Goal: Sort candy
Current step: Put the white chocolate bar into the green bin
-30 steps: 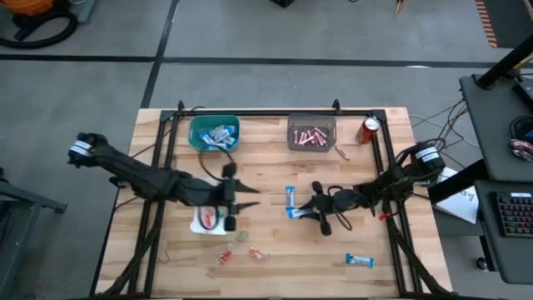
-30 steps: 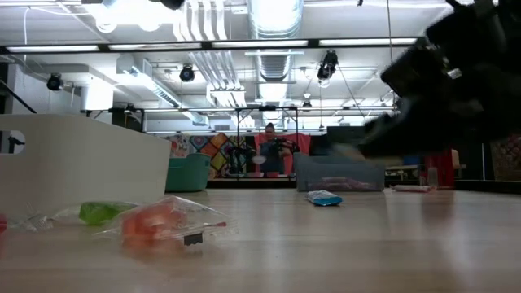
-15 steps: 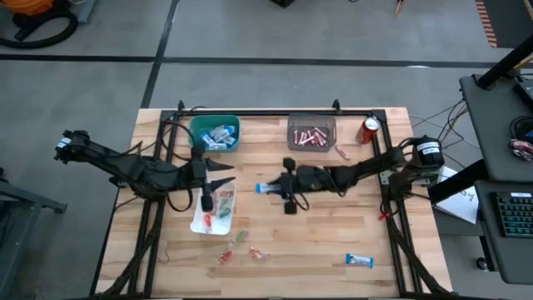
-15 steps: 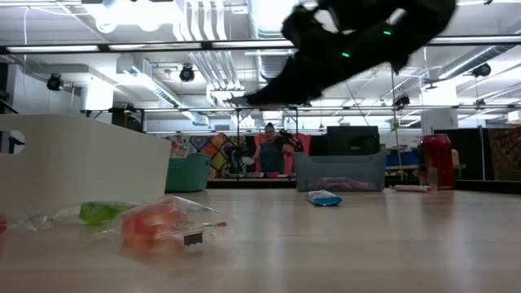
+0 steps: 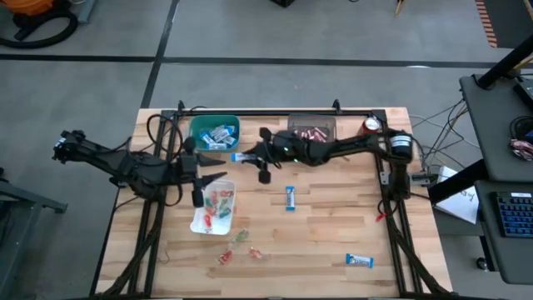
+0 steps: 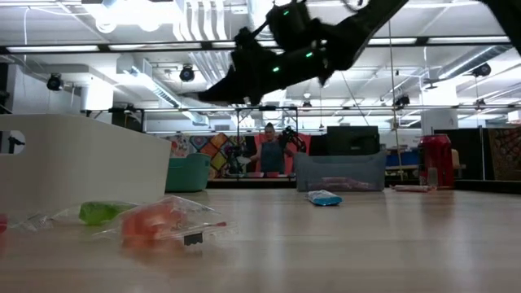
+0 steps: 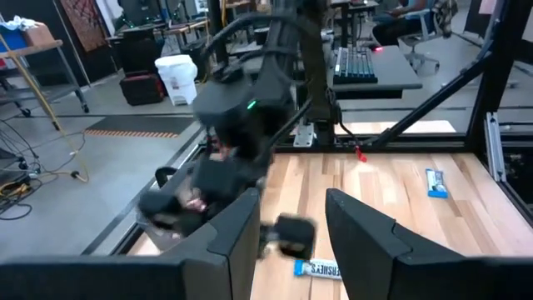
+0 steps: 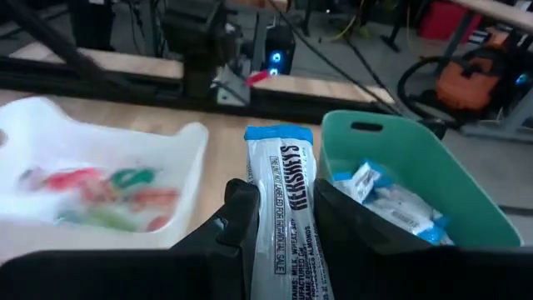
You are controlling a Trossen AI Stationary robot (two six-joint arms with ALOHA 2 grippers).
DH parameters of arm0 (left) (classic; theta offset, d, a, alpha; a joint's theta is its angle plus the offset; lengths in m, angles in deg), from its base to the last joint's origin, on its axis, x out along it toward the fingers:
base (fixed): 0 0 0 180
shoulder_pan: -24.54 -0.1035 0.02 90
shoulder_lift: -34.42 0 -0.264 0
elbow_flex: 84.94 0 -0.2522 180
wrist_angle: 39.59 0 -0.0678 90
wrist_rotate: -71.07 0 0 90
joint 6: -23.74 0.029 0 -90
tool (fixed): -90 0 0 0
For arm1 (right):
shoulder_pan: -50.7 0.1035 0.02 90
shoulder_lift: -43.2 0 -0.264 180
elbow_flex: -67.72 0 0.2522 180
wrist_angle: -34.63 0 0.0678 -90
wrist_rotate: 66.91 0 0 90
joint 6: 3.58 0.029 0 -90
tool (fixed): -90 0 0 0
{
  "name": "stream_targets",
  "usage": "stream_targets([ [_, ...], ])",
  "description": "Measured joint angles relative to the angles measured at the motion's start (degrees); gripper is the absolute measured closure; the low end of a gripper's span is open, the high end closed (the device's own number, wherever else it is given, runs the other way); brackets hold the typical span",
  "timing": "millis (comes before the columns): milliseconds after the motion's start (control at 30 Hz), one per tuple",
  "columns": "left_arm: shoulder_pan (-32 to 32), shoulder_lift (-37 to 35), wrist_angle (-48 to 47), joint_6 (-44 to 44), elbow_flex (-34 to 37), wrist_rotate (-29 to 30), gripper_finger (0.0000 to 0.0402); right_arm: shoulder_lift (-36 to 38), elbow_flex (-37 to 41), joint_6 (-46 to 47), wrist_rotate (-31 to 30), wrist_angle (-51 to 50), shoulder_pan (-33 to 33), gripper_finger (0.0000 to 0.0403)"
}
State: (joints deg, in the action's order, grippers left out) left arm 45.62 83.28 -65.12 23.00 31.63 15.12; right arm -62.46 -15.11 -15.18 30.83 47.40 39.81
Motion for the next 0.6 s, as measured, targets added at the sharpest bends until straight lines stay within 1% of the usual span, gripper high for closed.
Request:
stream_targets([
  [233,0.1,-2.4,-2.4,-0.4,0.0,0.0,0.0278,-10.8,-12.6,1.2,4.5,0.3,-3.9,0.0314],
  [400,0.1,-4.5,-4.5,-1.6,0.0,0.0,0.0278,-17.7,-20.7,2.1,4.8,0.1,-5.8,0.0314],
  [600,0.2,-5.5,-6.2,-2.5,0.0,-0.1,0.0278,-22.5,-27.6,6.1,4.1,-1.2,-8.2,0.0314],
])
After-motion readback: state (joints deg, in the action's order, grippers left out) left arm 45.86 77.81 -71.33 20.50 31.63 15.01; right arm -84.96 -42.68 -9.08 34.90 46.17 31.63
